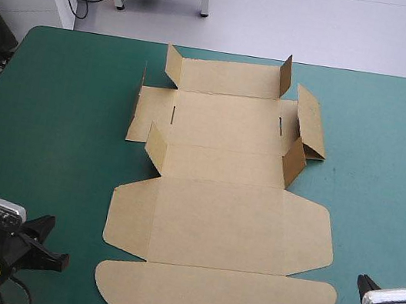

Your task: Fold the box

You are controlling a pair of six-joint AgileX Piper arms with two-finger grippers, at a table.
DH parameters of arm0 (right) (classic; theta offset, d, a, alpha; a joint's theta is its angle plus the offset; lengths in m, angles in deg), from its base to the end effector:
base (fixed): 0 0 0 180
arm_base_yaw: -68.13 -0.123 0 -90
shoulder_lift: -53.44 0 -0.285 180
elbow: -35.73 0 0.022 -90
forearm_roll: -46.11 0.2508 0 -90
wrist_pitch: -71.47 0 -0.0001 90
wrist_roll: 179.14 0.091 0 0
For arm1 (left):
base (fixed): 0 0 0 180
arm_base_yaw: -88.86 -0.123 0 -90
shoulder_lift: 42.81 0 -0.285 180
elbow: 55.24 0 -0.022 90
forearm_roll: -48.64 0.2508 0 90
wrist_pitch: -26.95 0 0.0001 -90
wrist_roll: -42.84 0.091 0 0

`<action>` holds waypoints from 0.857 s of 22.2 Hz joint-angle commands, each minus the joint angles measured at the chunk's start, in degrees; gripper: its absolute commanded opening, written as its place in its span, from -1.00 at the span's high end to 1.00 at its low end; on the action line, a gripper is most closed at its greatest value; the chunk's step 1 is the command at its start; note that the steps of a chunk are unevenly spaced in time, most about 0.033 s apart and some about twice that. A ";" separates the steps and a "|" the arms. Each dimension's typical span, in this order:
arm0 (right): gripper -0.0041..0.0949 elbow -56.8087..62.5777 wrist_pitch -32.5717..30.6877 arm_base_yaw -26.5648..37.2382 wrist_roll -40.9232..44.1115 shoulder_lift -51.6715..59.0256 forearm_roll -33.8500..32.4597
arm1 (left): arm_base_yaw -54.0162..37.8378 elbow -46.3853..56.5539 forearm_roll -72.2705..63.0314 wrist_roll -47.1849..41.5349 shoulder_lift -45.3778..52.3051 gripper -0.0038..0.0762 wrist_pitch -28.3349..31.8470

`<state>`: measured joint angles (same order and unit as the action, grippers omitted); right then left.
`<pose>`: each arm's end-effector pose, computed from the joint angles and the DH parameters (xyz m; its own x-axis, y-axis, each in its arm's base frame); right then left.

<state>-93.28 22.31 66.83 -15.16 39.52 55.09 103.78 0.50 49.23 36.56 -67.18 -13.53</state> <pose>0.0236 0.0113 0.2814 -0.3730 -0.1830 -0.9096 -0.1992 0.9733 -0.1141 0.0600 -0.0154 0.2590 -0.5148 0.0320 -0.8567 0.2006 0.9760 -0.0841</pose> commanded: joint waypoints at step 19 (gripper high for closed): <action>-0.28 -1.40 3.98 -0.31 -0.29 -0.84 0.39 | 0.01 -1.81 -0.59 -0.28 -0.65 0.92 3.59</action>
<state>-93.28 22.31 66.83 -15.16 39.52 55.09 103.78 0.50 49.23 36.56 -67.18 -13.53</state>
